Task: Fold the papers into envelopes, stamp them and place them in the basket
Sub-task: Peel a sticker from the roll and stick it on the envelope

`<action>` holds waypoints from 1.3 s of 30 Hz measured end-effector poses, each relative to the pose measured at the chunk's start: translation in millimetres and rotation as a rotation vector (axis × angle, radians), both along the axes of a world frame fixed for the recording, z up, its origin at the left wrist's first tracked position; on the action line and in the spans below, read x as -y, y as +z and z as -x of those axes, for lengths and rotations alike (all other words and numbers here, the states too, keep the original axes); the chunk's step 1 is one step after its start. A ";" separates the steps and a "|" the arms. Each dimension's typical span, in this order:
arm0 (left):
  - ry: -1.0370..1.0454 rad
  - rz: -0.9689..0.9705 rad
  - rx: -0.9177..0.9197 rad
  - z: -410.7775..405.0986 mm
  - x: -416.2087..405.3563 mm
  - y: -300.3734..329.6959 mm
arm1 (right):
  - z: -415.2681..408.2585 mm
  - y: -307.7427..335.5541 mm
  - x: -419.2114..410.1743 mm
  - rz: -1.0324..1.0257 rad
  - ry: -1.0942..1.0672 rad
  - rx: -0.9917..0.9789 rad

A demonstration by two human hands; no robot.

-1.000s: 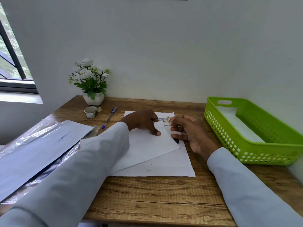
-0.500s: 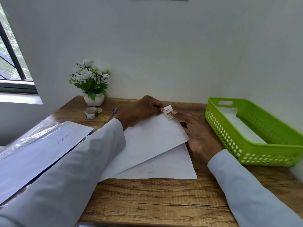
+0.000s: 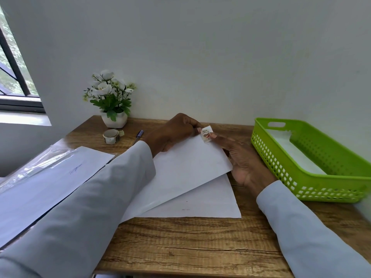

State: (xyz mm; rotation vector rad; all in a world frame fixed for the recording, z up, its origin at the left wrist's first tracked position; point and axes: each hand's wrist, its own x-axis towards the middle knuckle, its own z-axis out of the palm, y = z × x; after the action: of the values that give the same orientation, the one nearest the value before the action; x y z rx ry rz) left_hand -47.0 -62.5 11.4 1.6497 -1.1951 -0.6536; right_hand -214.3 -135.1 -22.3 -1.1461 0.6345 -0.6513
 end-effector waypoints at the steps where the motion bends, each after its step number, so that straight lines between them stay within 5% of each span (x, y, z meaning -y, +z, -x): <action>1: 0.007 -0.001 -0.001 -0.2 0.2 0.2 | 0.4 0.4 -1.1 -0.009 0.001 0.004; 39: -0.016 -0.011 0.048 1.5 3.0 -2.2 | -3.8 -3.5 -7.7 0.085 -0.191 0.057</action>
State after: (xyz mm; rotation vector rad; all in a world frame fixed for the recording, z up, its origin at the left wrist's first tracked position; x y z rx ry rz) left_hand -48.4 -65.5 9.1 1.6747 -1.2427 -0.6345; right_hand -210.5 -127.4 -25.8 -1.1502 0.6785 -0.8782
